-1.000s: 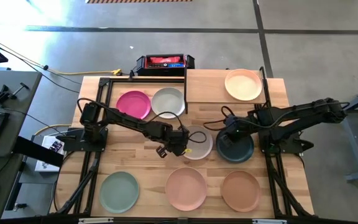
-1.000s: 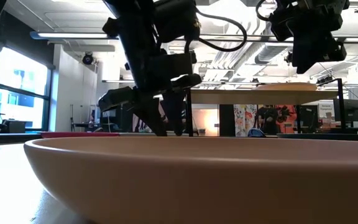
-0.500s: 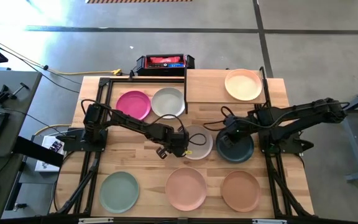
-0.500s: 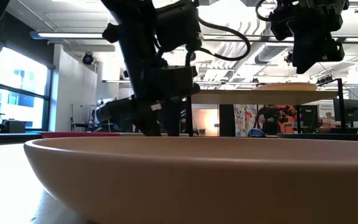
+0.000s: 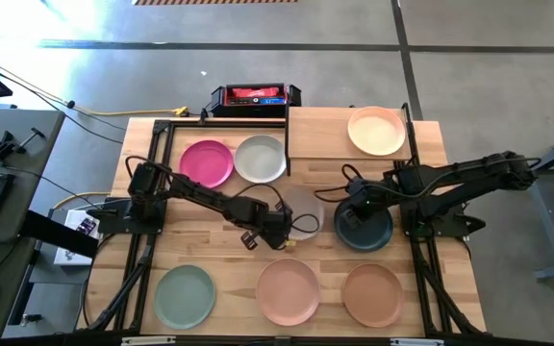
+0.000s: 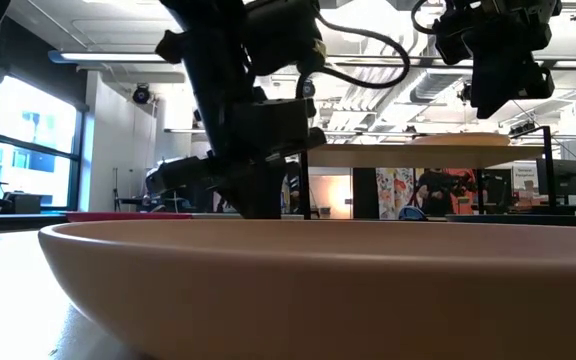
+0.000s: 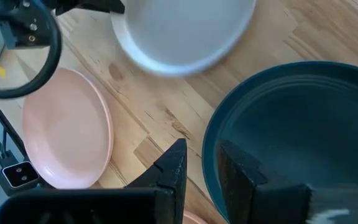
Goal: Place and stack plates onto a shelf
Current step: Stack the white plate on top of the light brown plate
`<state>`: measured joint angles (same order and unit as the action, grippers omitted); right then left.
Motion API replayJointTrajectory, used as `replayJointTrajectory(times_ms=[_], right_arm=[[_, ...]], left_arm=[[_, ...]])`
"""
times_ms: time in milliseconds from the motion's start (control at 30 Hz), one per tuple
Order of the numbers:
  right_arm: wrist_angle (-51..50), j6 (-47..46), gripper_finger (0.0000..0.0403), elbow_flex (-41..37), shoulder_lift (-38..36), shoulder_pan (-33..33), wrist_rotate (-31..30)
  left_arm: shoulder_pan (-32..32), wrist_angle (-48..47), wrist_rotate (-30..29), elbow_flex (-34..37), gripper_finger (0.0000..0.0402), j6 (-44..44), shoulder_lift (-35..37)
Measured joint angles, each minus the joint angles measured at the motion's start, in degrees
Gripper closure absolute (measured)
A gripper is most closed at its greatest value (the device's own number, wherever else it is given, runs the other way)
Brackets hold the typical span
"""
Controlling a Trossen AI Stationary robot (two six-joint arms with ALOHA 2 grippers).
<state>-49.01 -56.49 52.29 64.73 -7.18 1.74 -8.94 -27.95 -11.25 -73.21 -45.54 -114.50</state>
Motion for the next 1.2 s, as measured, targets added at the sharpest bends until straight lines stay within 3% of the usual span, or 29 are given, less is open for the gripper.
replayJointTrajectory(times_ms=[367, 733, 1200], right_arm=[[0.8, -0.2, 0.0336, 0.0, 0.0, 0.5, -0.3], [1.4, 1.6, 0.0336, 0.0, 0.1, 4.3, -4.1], [2.4, 4.3, 0.0336, 0.0, 0.2, 5.1, -10.0]], left_arm=[[-4.0, -2.9, -5.3, -2.8, 0.0398, 2.1, 0.0], [-5.4, -12.3, -13.7, -11.1, 0.0400, -7.4, 0.0], [-4.4, -12.7, -14.2, -16.7, 0.0400, -15.2, 0.0]])
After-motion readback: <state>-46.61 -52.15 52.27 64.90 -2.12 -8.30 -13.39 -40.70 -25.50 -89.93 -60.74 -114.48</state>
